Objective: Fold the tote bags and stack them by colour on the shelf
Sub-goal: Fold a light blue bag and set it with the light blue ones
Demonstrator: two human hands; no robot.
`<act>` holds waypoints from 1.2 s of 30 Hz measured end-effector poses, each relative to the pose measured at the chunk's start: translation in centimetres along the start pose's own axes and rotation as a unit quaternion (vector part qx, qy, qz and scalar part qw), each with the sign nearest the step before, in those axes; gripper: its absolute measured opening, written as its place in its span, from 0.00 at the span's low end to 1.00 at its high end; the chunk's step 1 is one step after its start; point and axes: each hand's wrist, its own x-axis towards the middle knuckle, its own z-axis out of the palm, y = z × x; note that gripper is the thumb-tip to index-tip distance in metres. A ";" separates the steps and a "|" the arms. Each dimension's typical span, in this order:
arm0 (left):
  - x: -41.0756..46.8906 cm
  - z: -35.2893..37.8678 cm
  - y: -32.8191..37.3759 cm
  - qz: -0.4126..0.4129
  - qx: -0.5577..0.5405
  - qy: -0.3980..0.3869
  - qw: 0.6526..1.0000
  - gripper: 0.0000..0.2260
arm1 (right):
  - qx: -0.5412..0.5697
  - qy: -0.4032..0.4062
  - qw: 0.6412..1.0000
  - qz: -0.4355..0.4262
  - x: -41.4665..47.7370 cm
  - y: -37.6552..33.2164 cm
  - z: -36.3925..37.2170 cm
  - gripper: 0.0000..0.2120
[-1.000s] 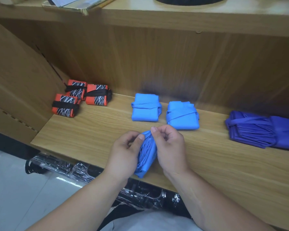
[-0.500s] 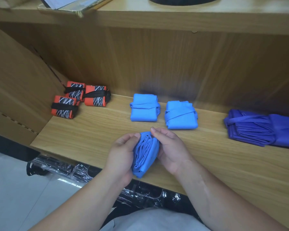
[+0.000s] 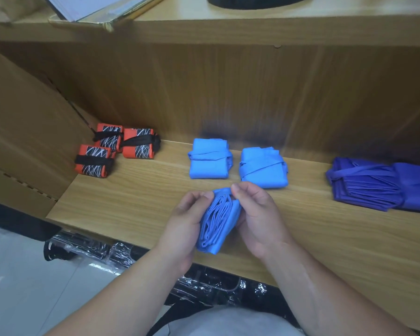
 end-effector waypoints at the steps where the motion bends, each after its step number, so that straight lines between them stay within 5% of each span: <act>1: -0.1 -0.1 0.1 0.000 0.027 -0.020 0.999 0.12 | -0.001 -0.012 1.000 -0.014 -0.1 -0.4 0.0 0.05; 5: -0.3 -0.3 0.2 0.008 0.032 -0.041 0.999 0.15 | -0.068 -0.046 0.994 -0.073 0.0 -1.4 -0.6 0.07; 9: 0.0 -0.3 0.0 0.061 0.045 0.029 0.997 0.08 | -0.195 0.045 0.978 -0.063 0.0 -1.1 -1.7 0.08; 15: 0.5 -0.1 -0.9 0.159 0.090 0.105 0.978 0.23 | -0.139 0.014 0.990 -0.022 -1.4 0.3 -1.7 0.13; 17: 0.4 0.0 -1.2 0.134 0.104 0.083 0.982 0.28 | -0.148 0.006 0.988 -0.034 -1.5 0.5 -1.7 0.18; 24: 0.8 -0.2 -1.5 0.083 0.002 -0.014 0.996 0.33 | -0.188 0.014 0.978 -0.093 -1.1 -0.1 -2.3 0.09; 30: 0.4 0.4 -0.8 0.138 0.023 -0.021 0.990 0.34 | -0.213 -0.012 0.970 -0.116 -1.3 -0.5 -2.3 0.08; 36: 0.3 -0.4 -0.5 0.109 0.037 -0.064 0.991 0.26 | -0.244 -0.036 0.964 -0.098 -1.1 -0.1 -2.6 0.08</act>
